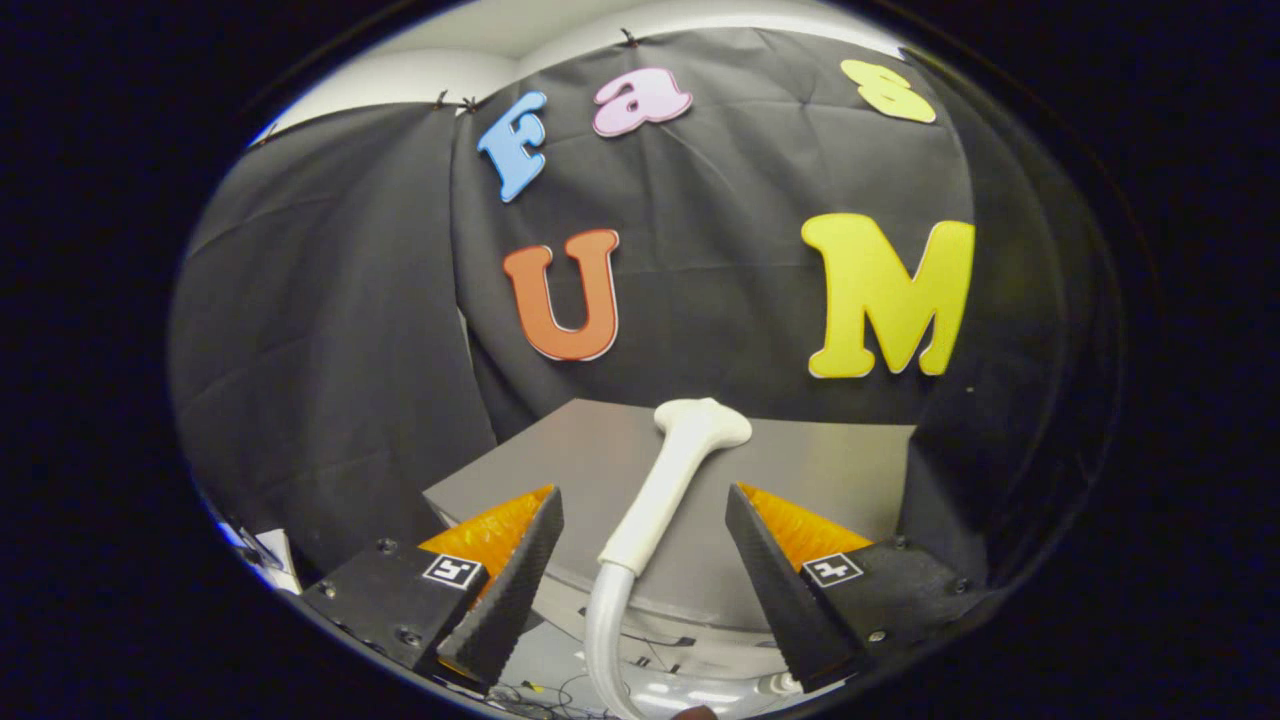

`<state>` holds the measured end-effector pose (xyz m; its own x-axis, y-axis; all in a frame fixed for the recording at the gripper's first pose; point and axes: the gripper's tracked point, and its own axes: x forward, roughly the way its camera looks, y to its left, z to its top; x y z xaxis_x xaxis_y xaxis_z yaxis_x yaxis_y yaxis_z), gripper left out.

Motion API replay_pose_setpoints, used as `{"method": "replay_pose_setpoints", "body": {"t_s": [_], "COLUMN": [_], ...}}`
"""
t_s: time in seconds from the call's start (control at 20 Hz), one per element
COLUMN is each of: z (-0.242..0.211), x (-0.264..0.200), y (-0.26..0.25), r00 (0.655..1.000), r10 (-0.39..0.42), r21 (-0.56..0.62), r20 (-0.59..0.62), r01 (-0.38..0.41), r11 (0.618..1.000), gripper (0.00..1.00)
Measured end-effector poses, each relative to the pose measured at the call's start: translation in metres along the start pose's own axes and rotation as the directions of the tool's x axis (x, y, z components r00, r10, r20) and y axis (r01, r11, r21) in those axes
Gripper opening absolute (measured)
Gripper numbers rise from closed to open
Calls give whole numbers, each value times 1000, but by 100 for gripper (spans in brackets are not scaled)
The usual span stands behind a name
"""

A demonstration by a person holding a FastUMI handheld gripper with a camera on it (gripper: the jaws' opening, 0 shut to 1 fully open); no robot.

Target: Iron the clothes twice with a garment steamer, once on the left side and once on the right side.

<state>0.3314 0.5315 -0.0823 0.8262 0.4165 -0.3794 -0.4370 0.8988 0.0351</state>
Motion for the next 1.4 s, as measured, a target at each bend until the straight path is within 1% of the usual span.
{"method": "replay_pose_setpoints", "body": {"t_s": [0.25, 0.4, 0.55, 0.6, 0.65, 0.7, 0.75, 0.8, 0.85, 0.9, 0.95, 1.0, 1.05, 1.15, 1.25, 1.3, 1.4], "z": [-19, -31, -41, -45, -42, -45, -45, -46, -45, -46, -45, -45, -45, -43, -42, -40, -34], "x": [55, 74, 85, 87, 89, 91, 90, 91, 92, 93, 95, 95, 94, 94, 93, 89, 83], "y": [-11, -15, -22, -24, -23, -21, -17, -17, -16, -16, -13, -14, -12, -9, 4, 7, 12], "r00": [990, 978, 964, 958, 959, 956, 955, 954, 956, 958, 960, 958, 956, 956, 958, 959, 967], "r10": [-96, -137, -168, -180, -192, -192, -199, -198, -197, -198, -186, -193, -192, -165, -110, -97, -80], "r21": [2, -6, -12, -12, -23, -32, -46, -58, -56, -44, -34, -31, -36, -31, 25, 39, 53], "r20": [-99, -156, -204, -223, -208, -224, -218, -223, -215, -209, -211, -211, -219, -243, -264, -265, -240], "r01": [97, 138, 169, 182, 192, 190, 194, 190, 190, 193, 183, 190, 189, 163, 121, 111, 96], "r11": [995, 990, 986, 983, 981, 981, 980, 980, 980, 980, 982, 981, 981, 986, 992, 993, 994], "gripper": [100, 100, 93, 92, 87, 86, 78, 77, 74, 74, 69, 67, 61, 52, 43, 38, 35]}}
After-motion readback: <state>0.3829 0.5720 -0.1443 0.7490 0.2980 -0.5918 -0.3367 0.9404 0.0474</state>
